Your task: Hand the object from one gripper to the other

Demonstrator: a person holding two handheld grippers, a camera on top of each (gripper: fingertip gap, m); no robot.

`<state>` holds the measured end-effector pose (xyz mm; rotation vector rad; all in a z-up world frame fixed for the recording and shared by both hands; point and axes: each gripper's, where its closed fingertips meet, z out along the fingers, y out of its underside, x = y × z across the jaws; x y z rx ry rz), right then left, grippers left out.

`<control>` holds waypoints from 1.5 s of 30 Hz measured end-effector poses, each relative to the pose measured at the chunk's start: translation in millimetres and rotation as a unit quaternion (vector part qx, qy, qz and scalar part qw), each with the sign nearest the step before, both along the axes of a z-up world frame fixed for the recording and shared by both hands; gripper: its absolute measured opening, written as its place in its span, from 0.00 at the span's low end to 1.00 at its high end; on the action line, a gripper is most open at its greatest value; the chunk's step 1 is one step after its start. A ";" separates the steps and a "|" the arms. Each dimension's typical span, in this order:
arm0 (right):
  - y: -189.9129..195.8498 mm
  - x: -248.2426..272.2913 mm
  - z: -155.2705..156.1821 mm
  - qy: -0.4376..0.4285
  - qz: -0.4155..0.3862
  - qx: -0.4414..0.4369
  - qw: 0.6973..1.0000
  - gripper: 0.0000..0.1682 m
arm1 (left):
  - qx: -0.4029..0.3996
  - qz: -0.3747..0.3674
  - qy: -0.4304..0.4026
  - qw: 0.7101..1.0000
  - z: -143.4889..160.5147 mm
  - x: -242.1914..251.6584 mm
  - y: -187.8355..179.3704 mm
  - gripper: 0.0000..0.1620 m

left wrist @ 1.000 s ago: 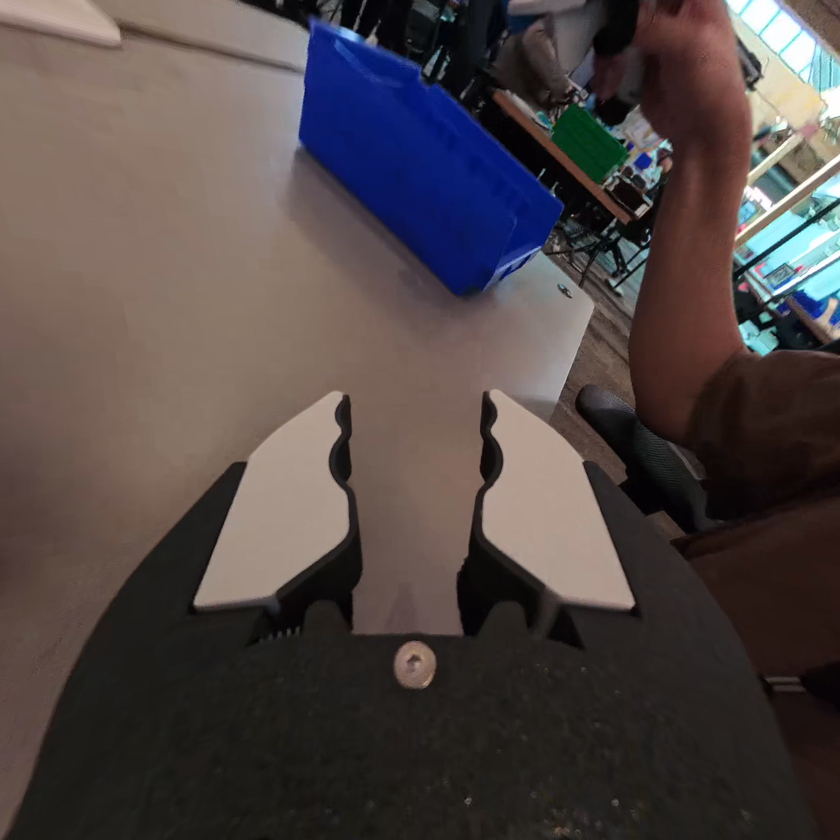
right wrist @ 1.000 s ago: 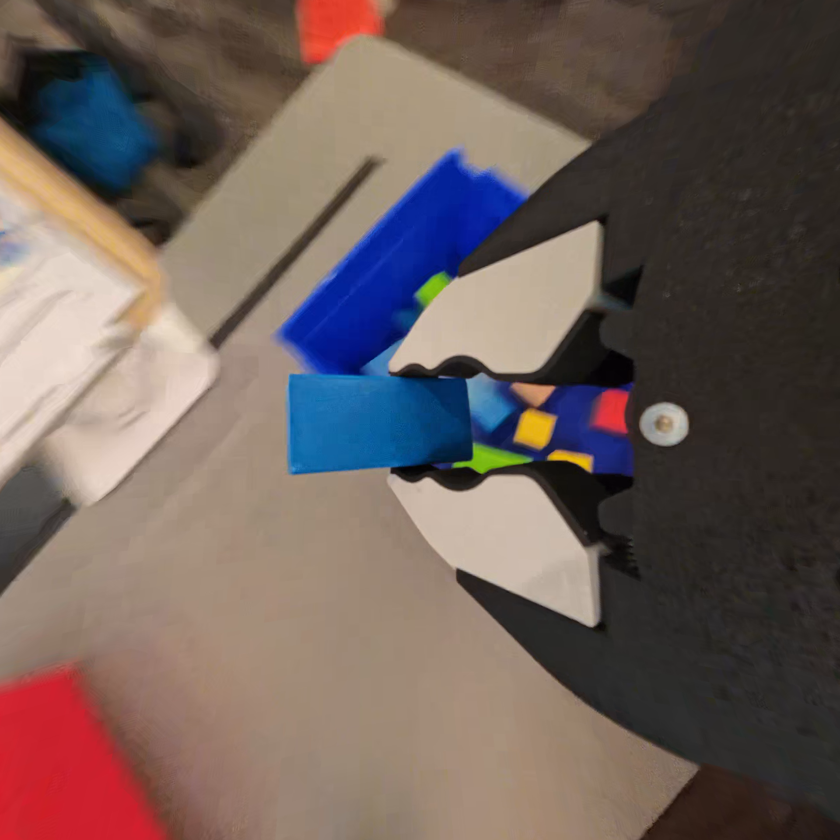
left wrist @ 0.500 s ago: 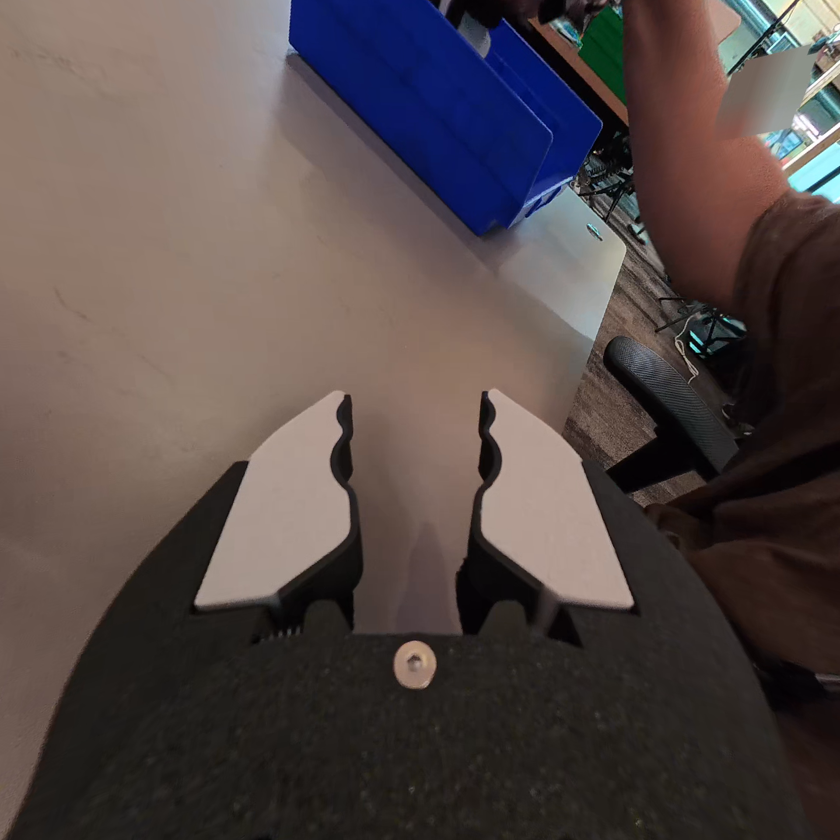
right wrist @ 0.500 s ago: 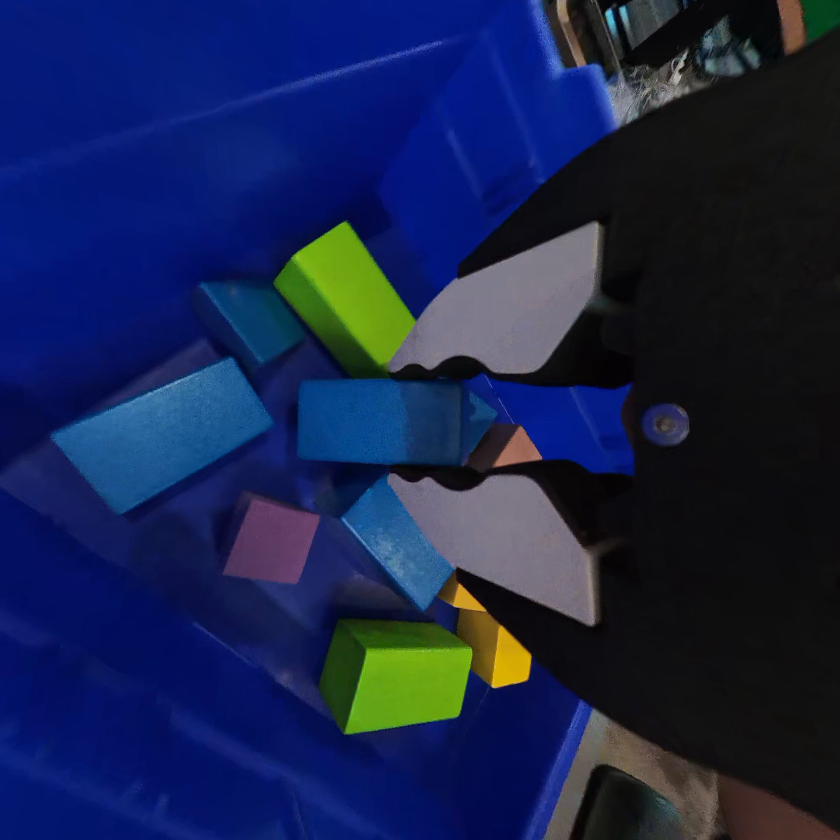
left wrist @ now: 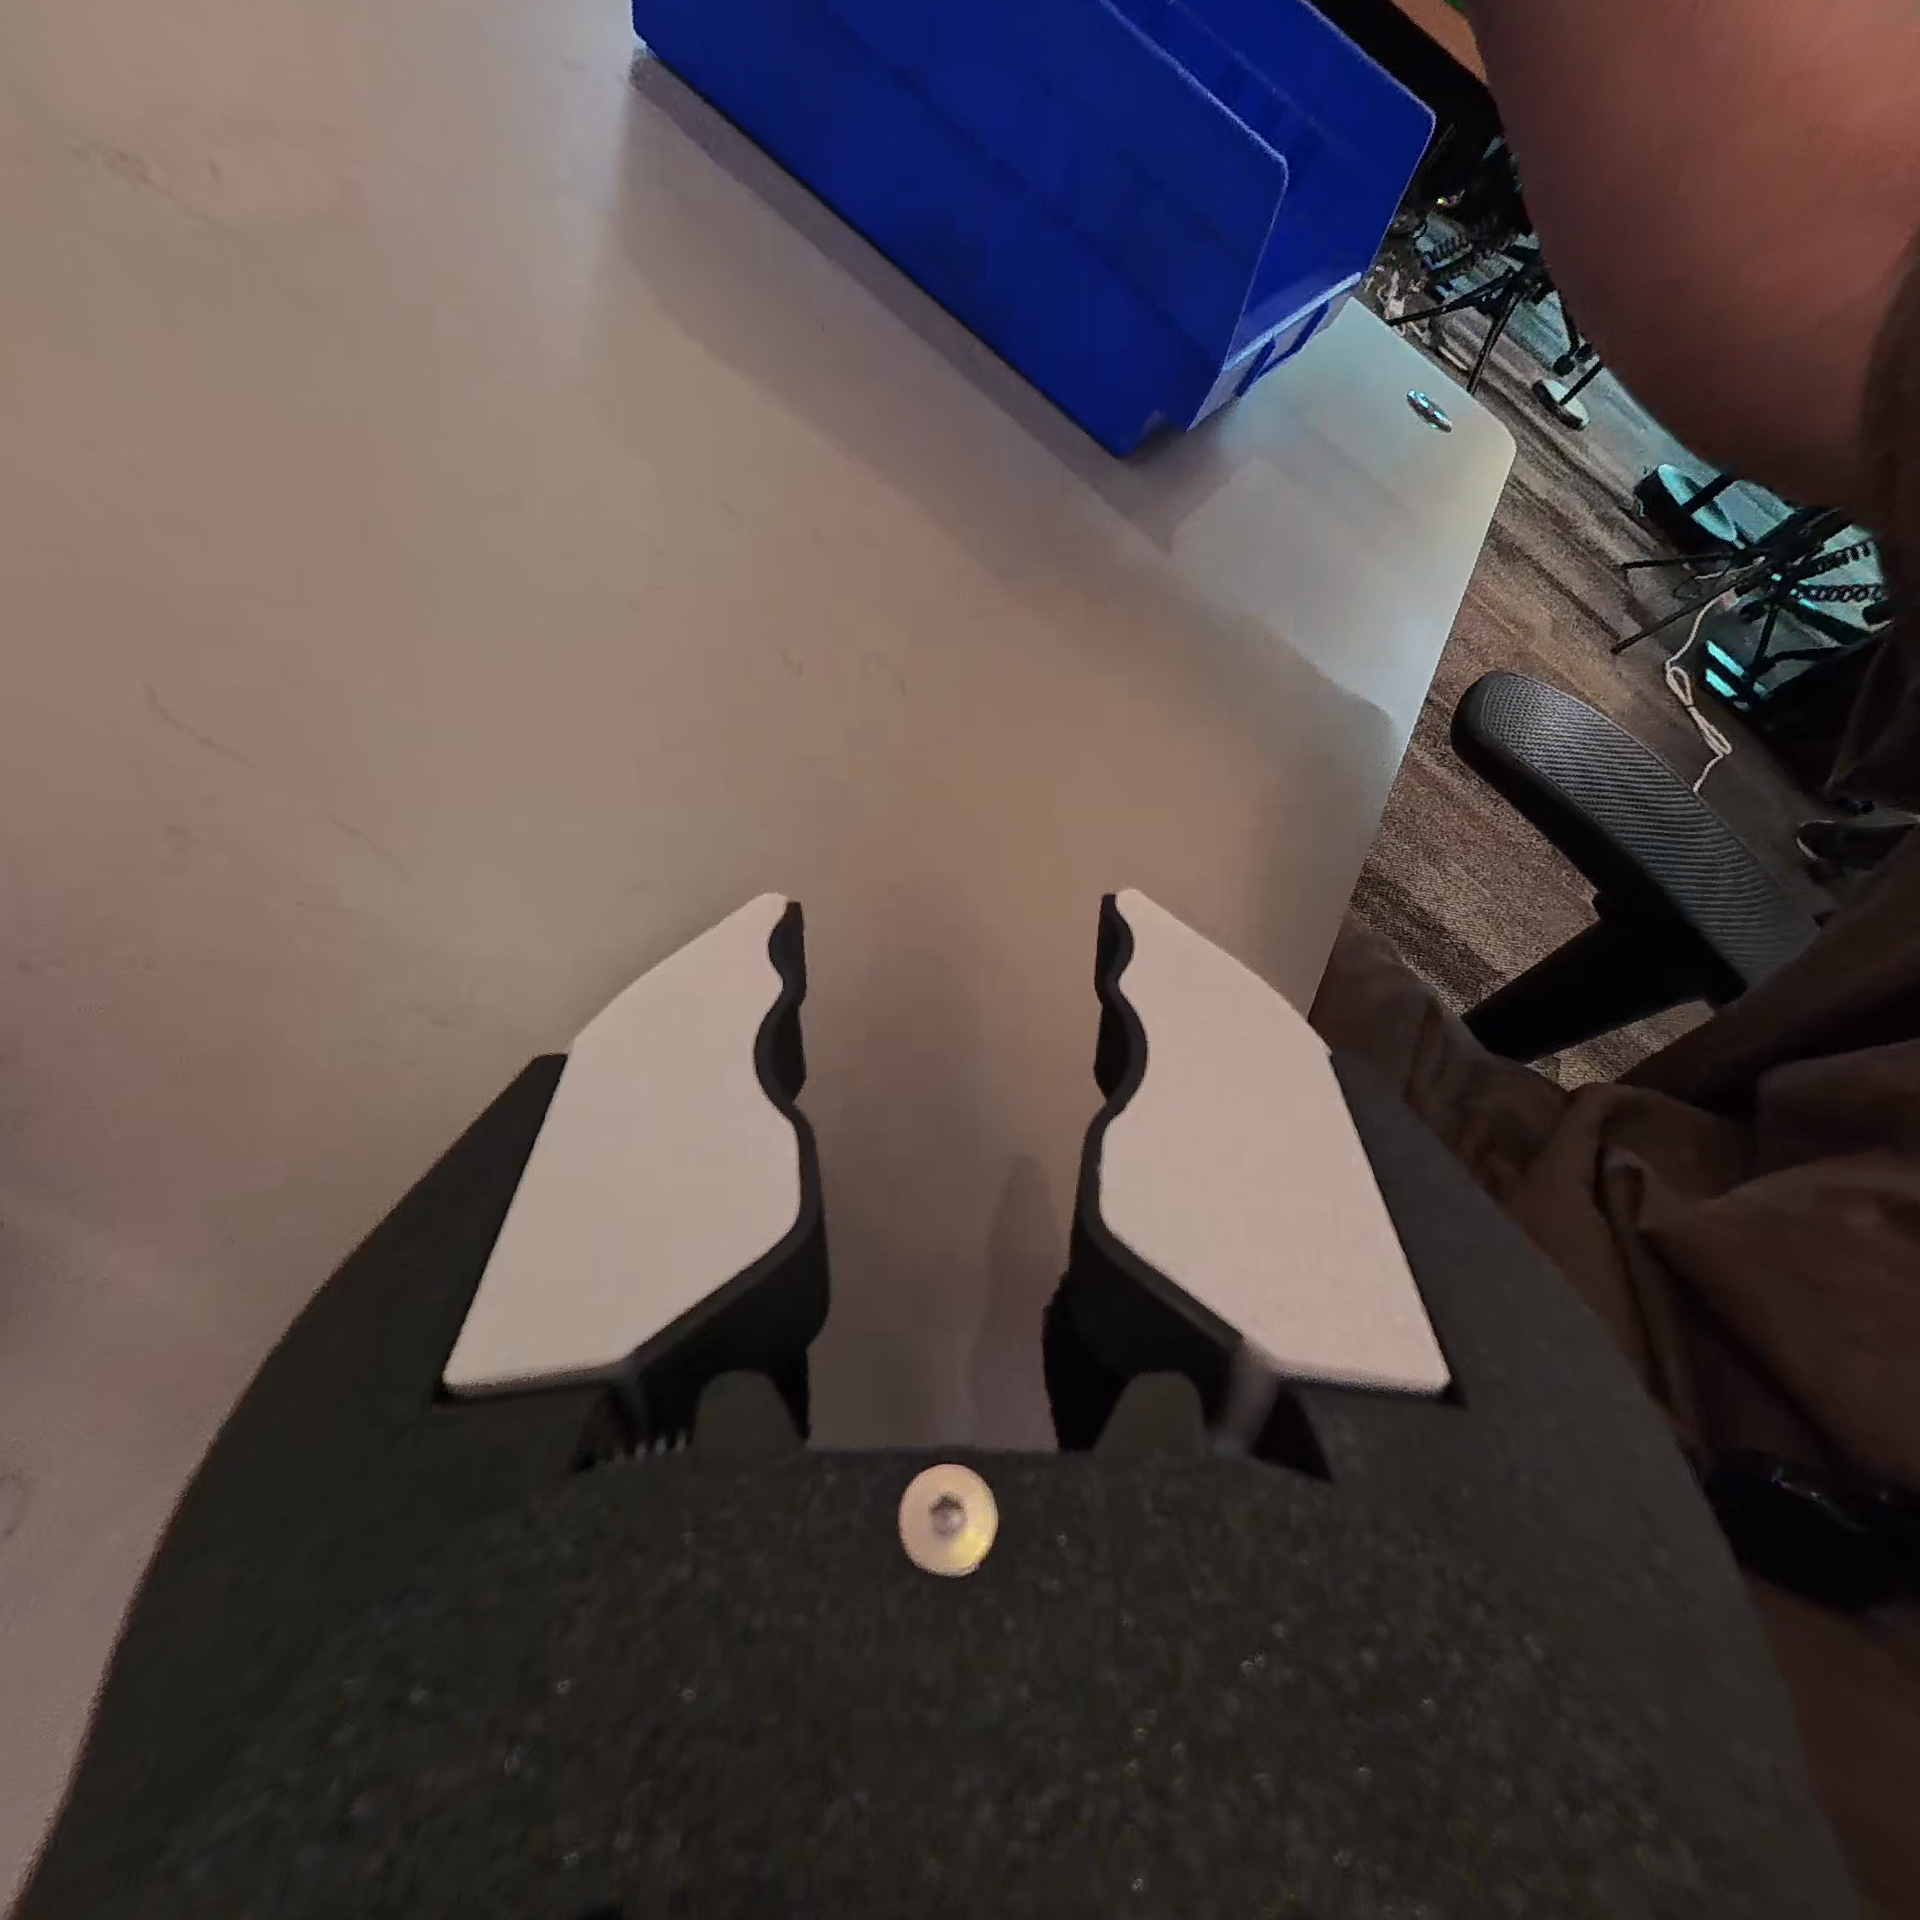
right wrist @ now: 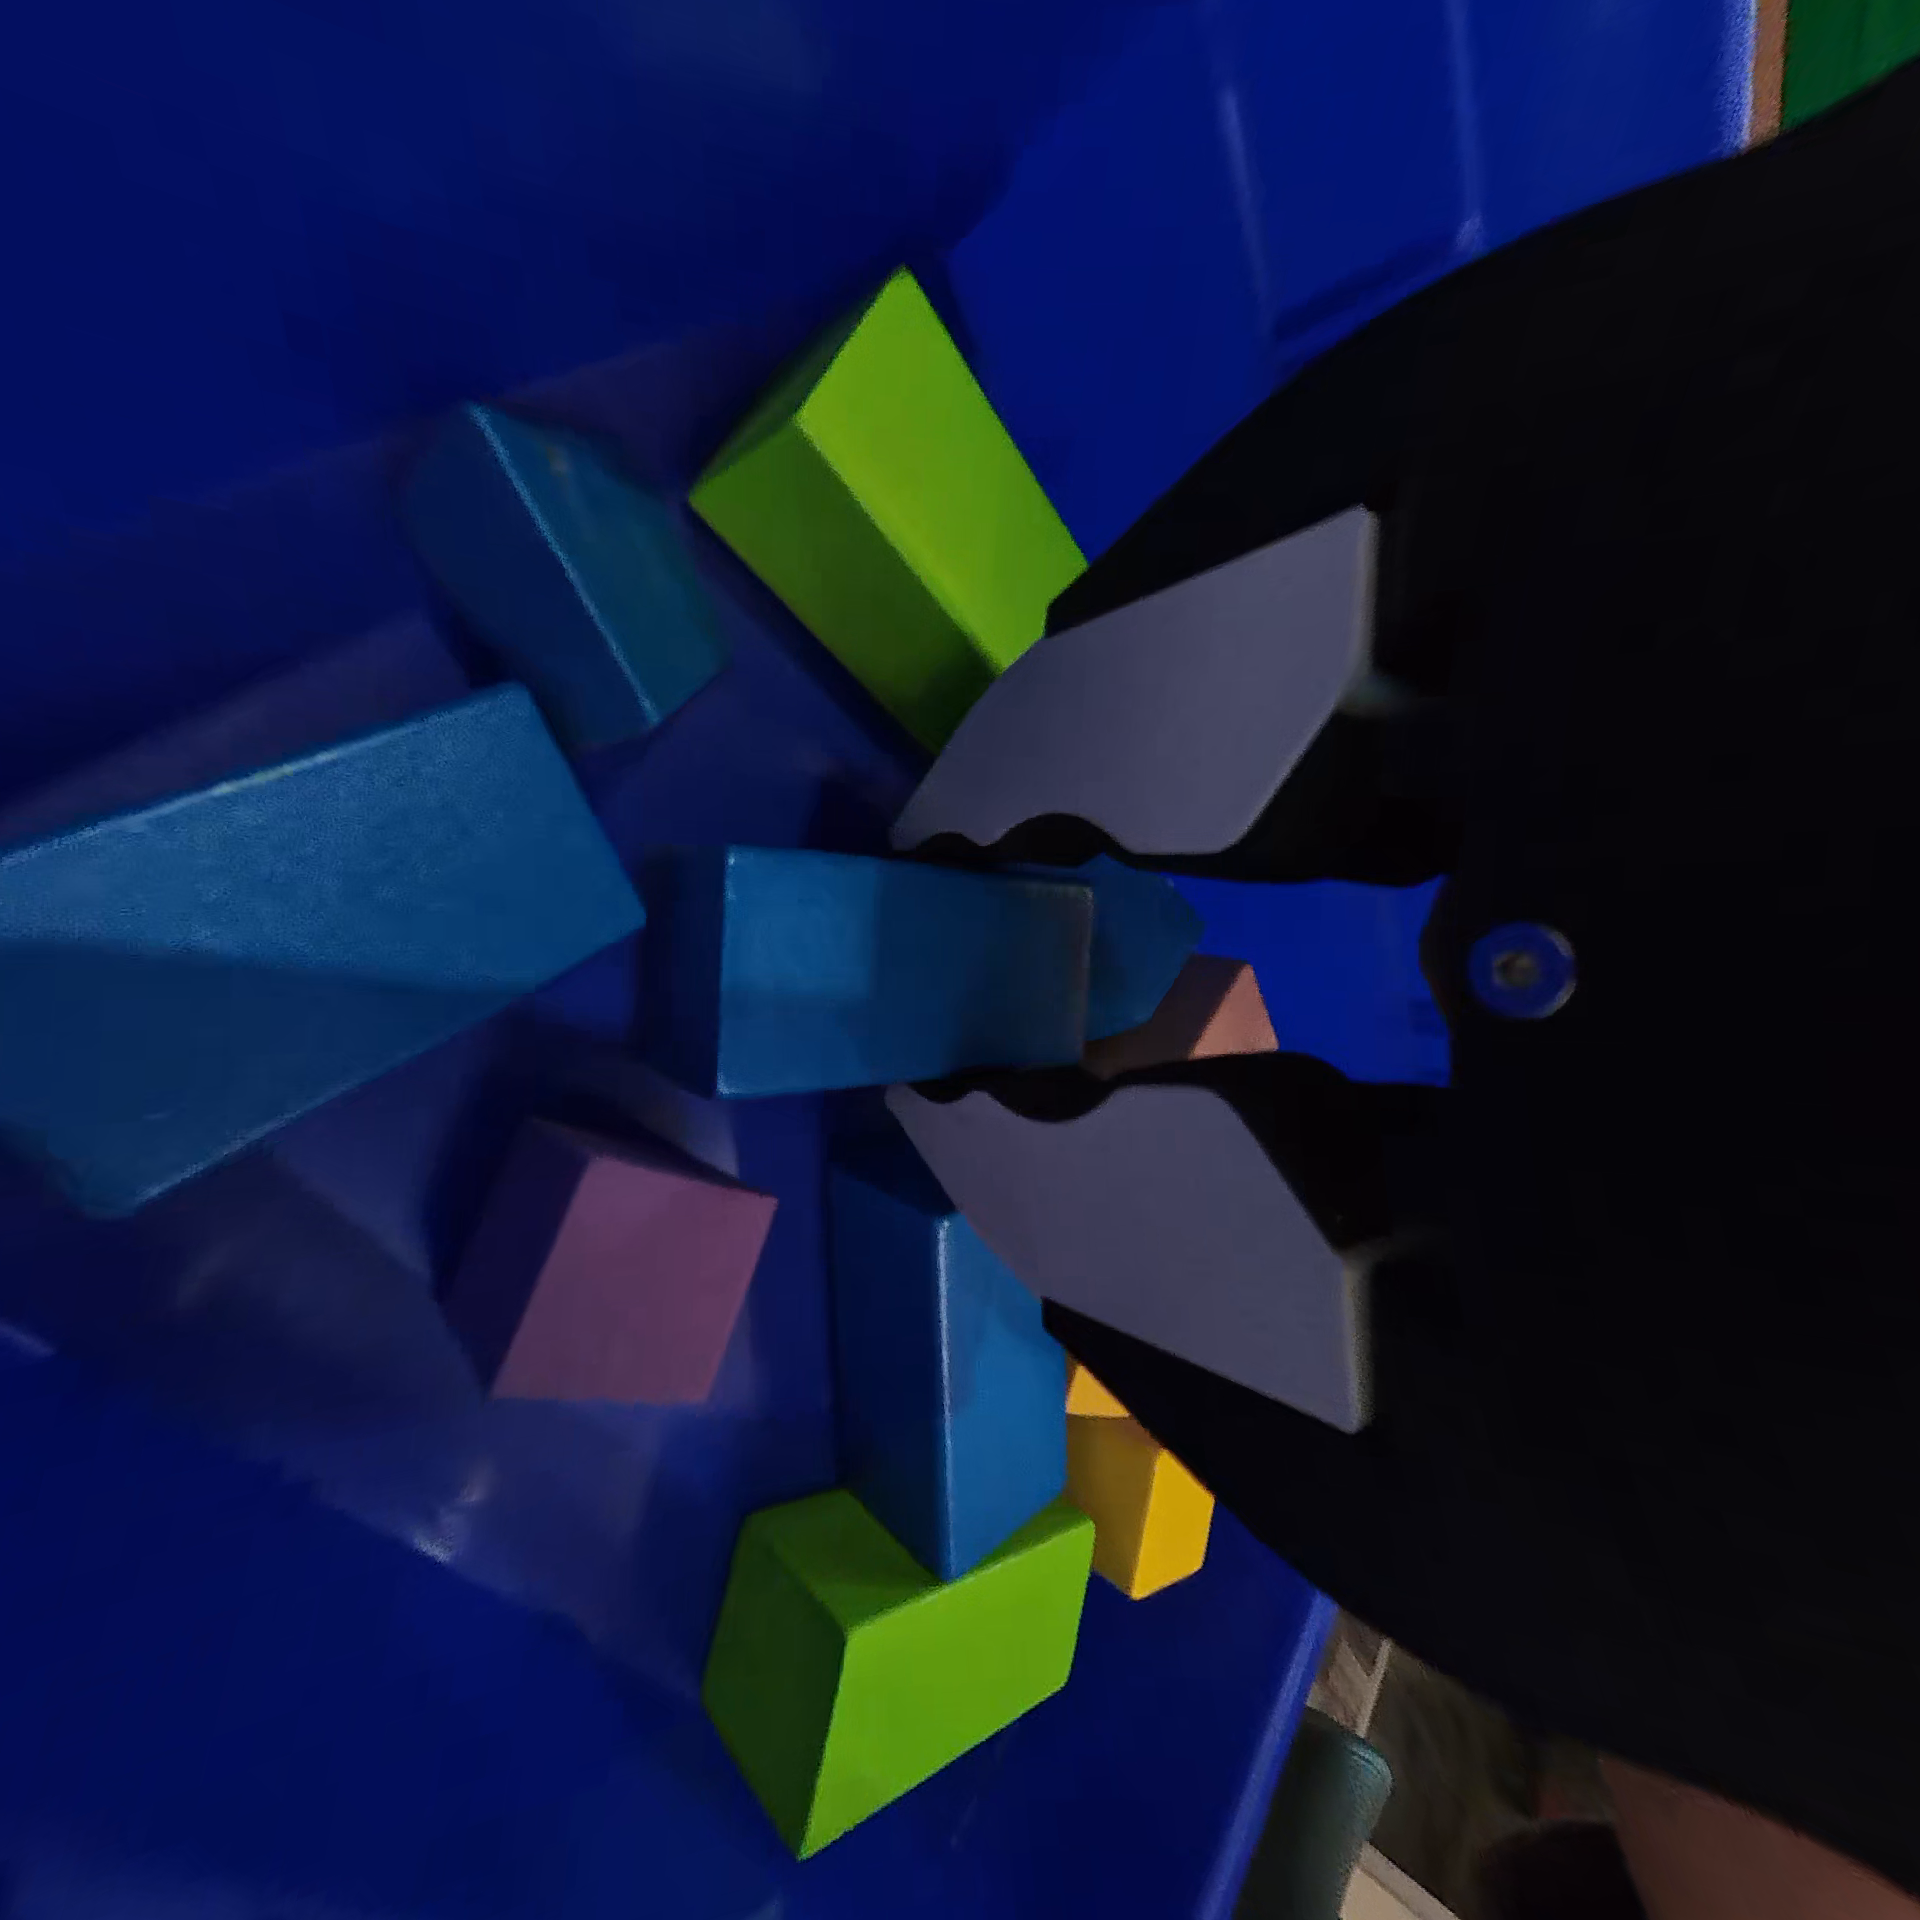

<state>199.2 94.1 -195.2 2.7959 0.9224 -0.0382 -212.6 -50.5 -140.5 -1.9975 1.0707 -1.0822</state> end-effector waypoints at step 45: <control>-169.8 -263.9 86.7 0.366 -0.011 0.535 0.761 0.32 | 0.126 -0.226 0.637 0.726 -17.6 -252.8 190.6 0.32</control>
